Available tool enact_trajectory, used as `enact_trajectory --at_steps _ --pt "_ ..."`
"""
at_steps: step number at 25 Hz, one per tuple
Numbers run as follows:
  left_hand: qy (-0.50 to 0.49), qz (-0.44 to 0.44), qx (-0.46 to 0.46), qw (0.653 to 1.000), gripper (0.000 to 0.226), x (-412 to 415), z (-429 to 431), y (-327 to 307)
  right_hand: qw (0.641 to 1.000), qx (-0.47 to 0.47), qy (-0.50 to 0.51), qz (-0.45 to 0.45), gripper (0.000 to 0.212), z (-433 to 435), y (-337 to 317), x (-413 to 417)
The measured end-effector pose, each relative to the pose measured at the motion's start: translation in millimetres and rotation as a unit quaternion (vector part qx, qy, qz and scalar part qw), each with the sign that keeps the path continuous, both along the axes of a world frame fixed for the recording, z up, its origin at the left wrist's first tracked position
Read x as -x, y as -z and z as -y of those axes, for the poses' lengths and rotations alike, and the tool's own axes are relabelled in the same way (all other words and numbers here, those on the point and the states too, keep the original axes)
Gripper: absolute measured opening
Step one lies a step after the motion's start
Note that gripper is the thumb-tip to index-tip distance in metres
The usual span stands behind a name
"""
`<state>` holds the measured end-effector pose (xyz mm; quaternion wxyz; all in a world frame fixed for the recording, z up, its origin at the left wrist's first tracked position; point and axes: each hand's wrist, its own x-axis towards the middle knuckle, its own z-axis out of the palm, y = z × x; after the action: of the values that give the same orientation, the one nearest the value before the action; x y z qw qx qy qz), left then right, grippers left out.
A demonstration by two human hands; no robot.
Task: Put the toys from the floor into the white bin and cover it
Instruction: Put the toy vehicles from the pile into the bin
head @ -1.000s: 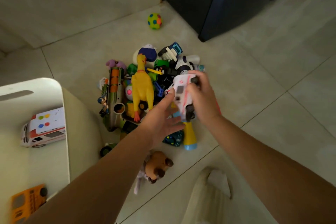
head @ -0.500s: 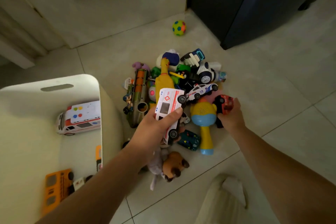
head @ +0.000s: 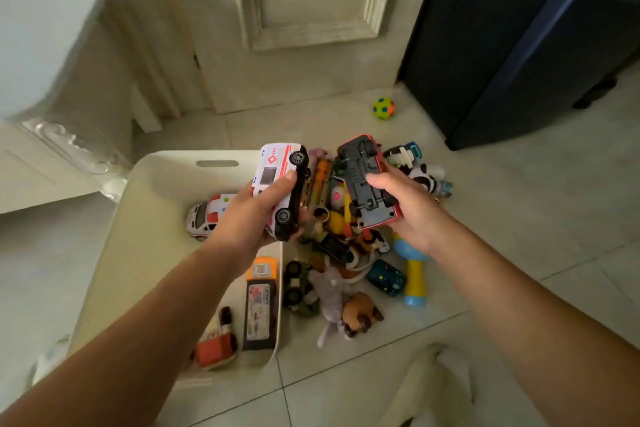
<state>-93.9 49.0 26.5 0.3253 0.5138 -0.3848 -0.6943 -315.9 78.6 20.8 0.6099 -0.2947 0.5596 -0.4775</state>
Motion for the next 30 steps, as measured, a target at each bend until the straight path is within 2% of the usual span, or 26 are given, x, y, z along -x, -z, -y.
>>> enact_trajectory --at_steps 2,4,6,8,9,13,14,16,20,23,24,26,28,30 --pt "-0.053 0.015 -0.022 0.998 0.031 -36 2 -1 0.997 -0.025 -0.052 0.053 0.024 4 -19 -52" --pt "-0.097 0.049 -0.052 0.993 0.029 -73 1 6 0.993 -0.052 -0.087 0.053 0.028 12 -21 -104" --pt "-0.129 0.089 -0.093 0.983 0.027 -108 -4 20 0.988 -0.079 -0.115 -0.059 0.028 23 -5 -150" --pt "-0.157 0.122 -0.121 0.972 0.026 -141 -10 43 0.961 -0.082 -0.157 -0.214 0.031 34 16 -189" --pt "-0.172 0.141 -0.129 0.967 0.029 -152 -10 55 0.945 -0.09 -0.177 -0.26 0.037 39 29 -202" --pt "-0.149 0.23 -0.129 0.953 0.051 -173 -6 87 0.899 -0.148 -0.22 -0.348 0.07 57 79 -242" --pt "-0.137 0.246 -0.127 0.951 0.051 -172 -4 91 0.882 -0.149 -0.237 -0.38 0.073 58 92 -247" --pt "-0.13 0.262 -0.129 0.948 0.052 -169 0 93 0.857 -0.127 -0.246 -0.434 0.065 57 116 -260" --pt "-0.083 0.304 -0.134 0.94 0.053 -173 0 109 0.864 -0.094 -0.253 -0.426 0.056 57 158 -278" --pt "-0.076 0.312 -0.171 0.932 0.052 -174 -5 121 0.856 -0.124 -0.306 -0.398 0.068 61 171 -289" --pt "-0.079 0.309 -0.191 0.929 0.051 -173 -5 123 0.871 -0.124 -0.291 -0.376 0.069 62 175 -291" --pt "-0.081 0.306 -0.223 0.922 0.05 -171 -3 124 0.901 -0.12 -0.235 -0.346 0.059 59 183 -290" --pt "-0.081 0.315 -0.234 0.916 0.051 -170 -1 121 0.897 -0.14 -0.245 -0.341 0.04 57 184 -285" --pt "-0.081 0.313 -0.215 0.921 0.052 -169 -1 123 0.903 -0.174 -0.207 -0.334 0.038 60 172 -278"
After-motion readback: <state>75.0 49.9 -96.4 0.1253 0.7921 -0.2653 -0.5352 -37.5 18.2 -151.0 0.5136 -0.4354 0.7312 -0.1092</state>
